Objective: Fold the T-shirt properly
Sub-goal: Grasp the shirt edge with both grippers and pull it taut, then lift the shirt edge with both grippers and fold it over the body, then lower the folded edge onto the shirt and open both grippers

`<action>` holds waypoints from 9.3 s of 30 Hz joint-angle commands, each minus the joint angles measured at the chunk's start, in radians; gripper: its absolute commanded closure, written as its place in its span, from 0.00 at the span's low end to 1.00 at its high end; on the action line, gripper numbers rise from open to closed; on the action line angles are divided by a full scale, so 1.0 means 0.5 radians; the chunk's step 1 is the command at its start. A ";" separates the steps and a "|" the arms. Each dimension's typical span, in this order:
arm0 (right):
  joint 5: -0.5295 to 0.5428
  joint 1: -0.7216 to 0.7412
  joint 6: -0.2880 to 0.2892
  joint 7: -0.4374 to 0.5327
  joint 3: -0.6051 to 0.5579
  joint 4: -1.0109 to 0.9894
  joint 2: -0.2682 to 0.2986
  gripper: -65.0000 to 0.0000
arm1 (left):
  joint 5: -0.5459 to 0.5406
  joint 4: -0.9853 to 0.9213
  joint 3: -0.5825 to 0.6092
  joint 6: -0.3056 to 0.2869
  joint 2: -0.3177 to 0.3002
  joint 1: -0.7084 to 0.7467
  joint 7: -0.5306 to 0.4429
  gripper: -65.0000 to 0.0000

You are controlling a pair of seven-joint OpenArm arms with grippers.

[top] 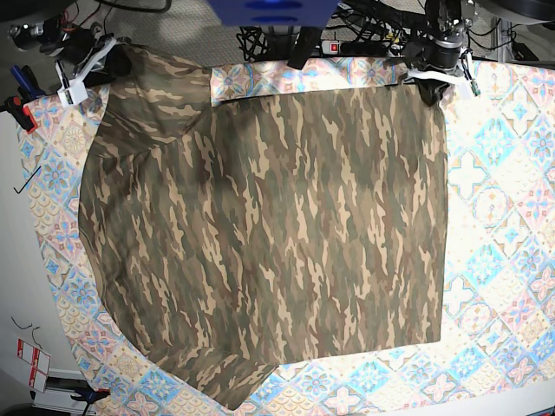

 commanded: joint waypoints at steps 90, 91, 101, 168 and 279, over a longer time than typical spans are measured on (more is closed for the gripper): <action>-0.157 1.168 -0.131 -0.426 -0.118 -0.375 0.053 1.00 | -0.220 0.537 -0.226 0.199 0.196 -0.319 0.279 1.00; -0.157 1.187 -0.131 -0.426 -0.118 -0.393 0.053 1.00 | -0.220 0.534 -0.229 0.199 0.196 -0.322 0.279 1.00; -0.157 1.404 -0.134 -0.426 -0.121 -0.587 0.062 1.00 | -0.208 0.353 -0.217 0.199 0.196 -0.417 0.279 1.00; -0.381 1.951 -0.158 0.017 -0.465 -1.019 0.096 1.00 | -0.198 0.160 -0.288 0.294 0.187 -0.813 0.279 1.00; -0.605 2.150 -0.155 0.892 -0.557 -1.461 0.083 0.99 | 0.102 -0.423 -0.291 0.294 0.184 -1.460 0.264 0.99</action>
